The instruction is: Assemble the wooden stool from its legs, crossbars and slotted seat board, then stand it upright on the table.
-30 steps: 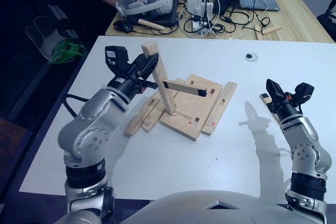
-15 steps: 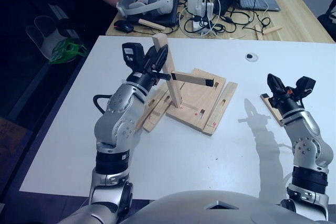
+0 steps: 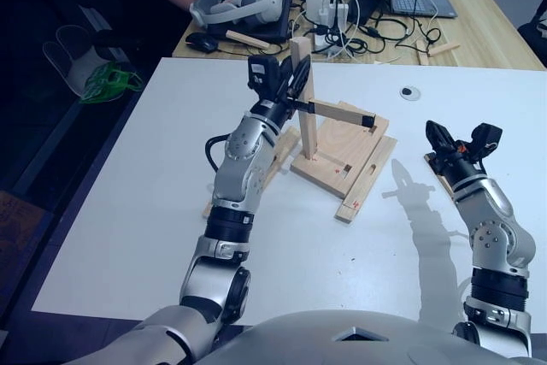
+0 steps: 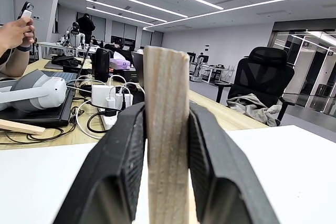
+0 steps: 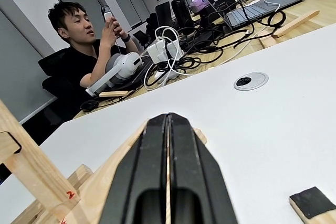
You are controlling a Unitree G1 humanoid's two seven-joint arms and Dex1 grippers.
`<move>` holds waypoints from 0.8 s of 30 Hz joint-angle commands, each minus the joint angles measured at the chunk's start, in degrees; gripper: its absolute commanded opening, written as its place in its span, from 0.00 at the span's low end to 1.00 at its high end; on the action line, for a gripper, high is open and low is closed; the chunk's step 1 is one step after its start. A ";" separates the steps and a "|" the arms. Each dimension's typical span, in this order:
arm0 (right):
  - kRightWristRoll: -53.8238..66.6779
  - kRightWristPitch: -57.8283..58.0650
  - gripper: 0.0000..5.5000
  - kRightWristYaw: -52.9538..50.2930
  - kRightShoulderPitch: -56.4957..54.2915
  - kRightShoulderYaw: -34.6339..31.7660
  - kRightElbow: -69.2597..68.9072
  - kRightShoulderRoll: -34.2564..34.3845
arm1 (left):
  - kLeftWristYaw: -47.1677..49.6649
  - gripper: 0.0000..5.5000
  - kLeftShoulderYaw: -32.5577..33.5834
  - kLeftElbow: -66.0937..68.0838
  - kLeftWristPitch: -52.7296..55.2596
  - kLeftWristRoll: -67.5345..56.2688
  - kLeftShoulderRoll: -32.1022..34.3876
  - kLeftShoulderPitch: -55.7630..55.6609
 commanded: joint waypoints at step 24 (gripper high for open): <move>-4.32 2.72 0.00 3.16 -1.15 2.35 0.32 -4.53 | -1.19 0.18 -4.30 -24.30 36.59 -1.31 9.03 10.98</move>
